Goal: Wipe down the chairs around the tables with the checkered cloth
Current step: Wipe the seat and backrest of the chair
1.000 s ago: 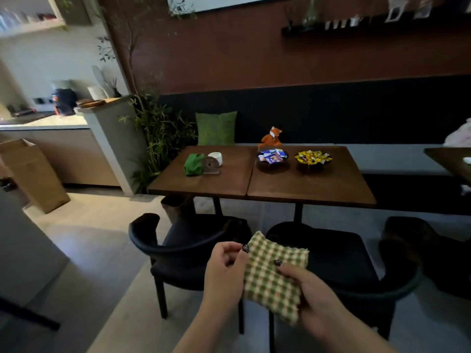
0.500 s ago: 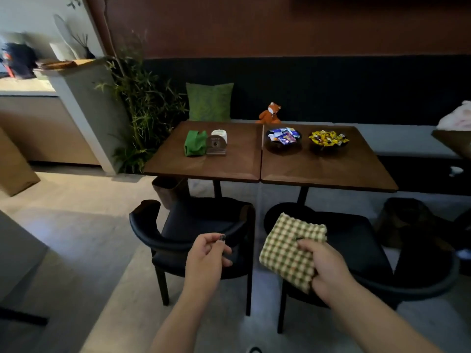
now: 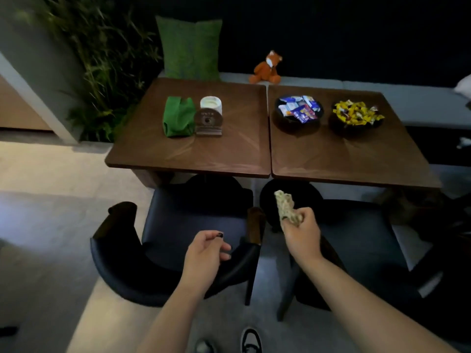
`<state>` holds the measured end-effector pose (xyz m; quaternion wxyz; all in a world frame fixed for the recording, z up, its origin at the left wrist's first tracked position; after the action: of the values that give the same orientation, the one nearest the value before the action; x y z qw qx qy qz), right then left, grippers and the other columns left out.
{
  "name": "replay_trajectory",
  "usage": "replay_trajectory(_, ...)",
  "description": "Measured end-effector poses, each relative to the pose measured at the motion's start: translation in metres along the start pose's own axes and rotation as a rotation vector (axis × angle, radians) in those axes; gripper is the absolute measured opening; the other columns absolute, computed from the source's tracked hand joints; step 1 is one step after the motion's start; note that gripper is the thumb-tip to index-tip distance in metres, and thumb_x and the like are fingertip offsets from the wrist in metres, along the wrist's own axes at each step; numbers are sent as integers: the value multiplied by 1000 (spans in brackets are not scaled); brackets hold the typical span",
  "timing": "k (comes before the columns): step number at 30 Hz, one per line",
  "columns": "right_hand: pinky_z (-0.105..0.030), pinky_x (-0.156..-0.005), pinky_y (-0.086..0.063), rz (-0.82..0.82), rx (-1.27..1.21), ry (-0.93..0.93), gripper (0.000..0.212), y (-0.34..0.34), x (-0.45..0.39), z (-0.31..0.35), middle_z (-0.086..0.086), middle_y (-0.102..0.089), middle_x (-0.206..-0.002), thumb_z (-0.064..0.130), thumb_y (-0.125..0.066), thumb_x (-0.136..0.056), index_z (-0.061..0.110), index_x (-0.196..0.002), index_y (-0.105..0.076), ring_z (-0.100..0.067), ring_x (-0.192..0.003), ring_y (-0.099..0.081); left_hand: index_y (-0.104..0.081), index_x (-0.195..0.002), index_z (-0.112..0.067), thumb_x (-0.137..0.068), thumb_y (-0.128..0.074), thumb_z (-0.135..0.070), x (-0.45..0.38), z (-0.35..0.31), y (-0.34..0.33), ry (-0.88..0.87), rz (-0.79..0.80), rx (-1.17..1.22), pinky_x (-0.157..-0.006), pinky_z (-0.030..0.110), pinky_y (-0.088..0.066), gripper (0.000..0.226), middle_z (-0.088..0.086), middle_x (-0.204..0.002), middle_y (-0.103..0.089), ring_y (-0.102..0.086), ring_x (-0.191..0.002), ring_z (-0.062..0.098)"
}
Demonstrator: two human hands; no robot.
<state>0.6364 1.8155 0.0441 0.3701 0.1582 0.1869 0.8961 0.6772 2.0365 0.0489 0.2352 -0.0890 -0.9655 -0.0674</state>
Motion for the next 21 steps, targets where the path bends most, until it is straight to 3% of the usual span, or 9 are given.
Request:
replay_trajectory(3, -16, -61, -41, 218, 217, 152, 16, -41, -9, -16, 0, -56, -80, 13, -61, -86, 18, -80, -47, -8, -72, -54, -61, -97, -20, -96, -53, -18, -44, 20, -4, 72, 83, -67, -55, 19, -43, 9, -3, -71, -72, -64, -56, 6)
replay_trajectory(6, -35, -91, -46, 568, 480, 252, 15, -73, -1, -41, -6, -56, -109, 14, -59, -83, 12, -96, -53, -21, -104, -55, -60, -98, -20, -97, -51, -19, -85, 36, -6, 151, 153, -145, -58, 21, -43, 9, -1, -76, -71, -64, -56, 5)
replay_trajectory(8, -40, -114, -29, 702, 677, 414, 40, -85, 9, -55, -9, -51, -133, 25, -57, -83, 10, -119, -54, -26, -132, -41, -60, -98, -18, -98, -51, -19, -110, 46, -5, 203, 178, -167, -58, 23, -44, 9, 0, -77, -71, -64, -58, 7)
replay_trajectory(9, -42, -119, -17, 715, 776, 497, 50, -87, 11, -58, -9, -49, -139, 31, -55, -83, 10, -128, -53, -25, -138, -36, -59, -98, -18, -98, -50, -19, -121, 51, -5, 235, 179, -175, -59, 24, -44, 9, 1, -78, -71, -64, -59, 8)
replay_trajectory(11, -45, -116, -2, 741, 909, 605, 59, -90, 10, -56, -8, -50, -141, 38, -53, -84, 11, -135, -51, -23, -138, -37, -59, -98, -18, -98, -49, -21, -139, 60, -4, 298, 173, -165, -58, 24, -44, 10, 2, -80, -71, -64, -62, 10)
replay_trajectory(14, -32, -117, 3, 877, 1048, 682, 56, -95, -3, -47, -4, -51, -140, 46, -43, -91, 14, -137, -50, -20, -140, -32, -57, -100, -17, -99, -48, -21, -157, 76, -7, 386, 162, -133, -58, 24, -44, 10, 3, -83, -70, -63, -65, 12)
replay_trajectory(18, -35, -117, -9, 981, 1232, 693, 55, -126, -32, -42, 0, -63, -122, 48, -23, -96, 21, -117, -66, -19, -124, -47, -56, -106, -12, -99, -48, -19, -172, 102, -24, 476, 140, -101, -56, 24, -42, 13, 4, -82, -67, -62, -66, 14)
replay_trajectory(21, -41, -111, -23, 1020, 1392, 694, 45, -155, -56, -43, -1, -67, -111, 42, -32, -95, 21, -105, -71, -22, -113, -54, -55, -112, -10, -100, -44, -16, -177, 121, -38, 542, 100, -26, -57, 25, -41, 17, 4, -81, -64, -59, -67, 14)
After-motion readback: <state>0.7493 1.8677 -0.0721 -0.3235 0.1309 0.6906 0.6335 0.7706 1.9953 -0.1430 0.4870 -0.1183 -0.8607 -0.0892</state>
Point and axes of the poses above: each hand's wrist, its own x-axis away from the middle knuckle, its own y-axis out of the back of the hand, z = x × y, the point moved 2 cm from there along -x, towards the middle knuckle
